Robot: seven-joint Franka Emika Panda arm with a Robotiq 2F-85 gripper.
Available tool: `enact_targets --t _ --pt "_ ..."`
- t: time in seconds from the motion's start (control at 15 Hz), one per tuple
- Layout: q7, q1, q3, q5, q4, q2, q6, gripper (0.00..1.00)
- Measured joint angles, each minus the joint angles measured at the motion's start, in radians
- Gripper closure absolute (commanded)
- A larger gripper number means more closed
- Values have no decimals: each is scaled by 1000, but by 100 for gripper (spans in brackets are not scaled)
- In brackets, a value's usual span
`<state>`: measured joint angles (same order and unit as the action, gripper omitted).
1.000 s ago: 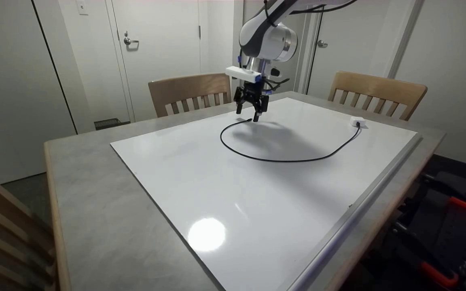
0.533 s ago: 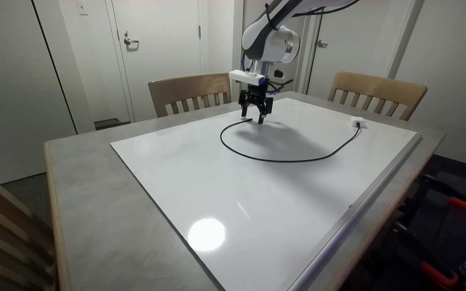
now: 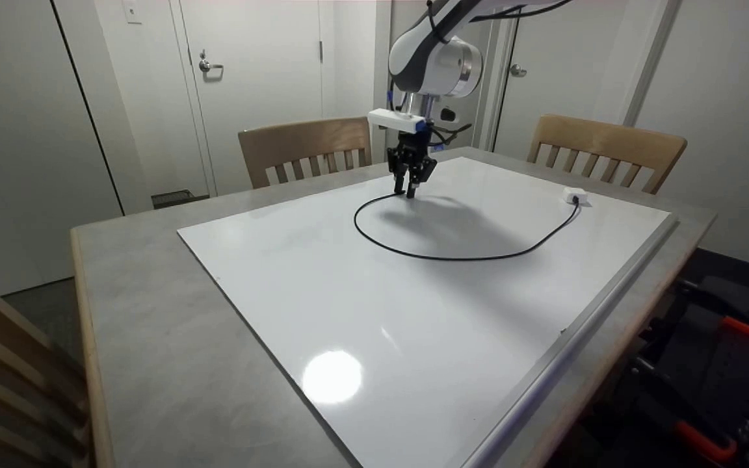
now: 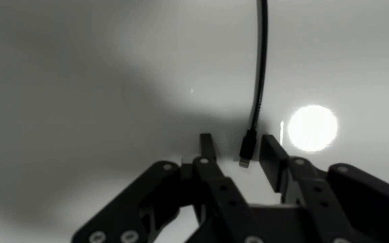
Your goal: Straighten the charger
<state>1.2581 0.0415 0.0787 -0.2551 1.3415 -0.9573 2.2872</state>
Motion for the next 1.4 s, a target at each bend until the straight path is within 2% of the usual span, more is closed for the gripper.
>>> enact_targets --t 0.07,0.13,0.47,0.53,1.0,1.07,1.4 --pt "3 -1 0 0 2 3 0 97" --pt "10 -2 0 0 5 5 0 100" --pt "68 -11 0 0 9 7 15 98" --pt "83 -13 1 0 11 7 22 91" --pt "87 -15 1 0 10 7 23 91" --pt "87 -15 1 0 10 7 23 98" --pt "76 -15 1 19 -6 4 11 98"
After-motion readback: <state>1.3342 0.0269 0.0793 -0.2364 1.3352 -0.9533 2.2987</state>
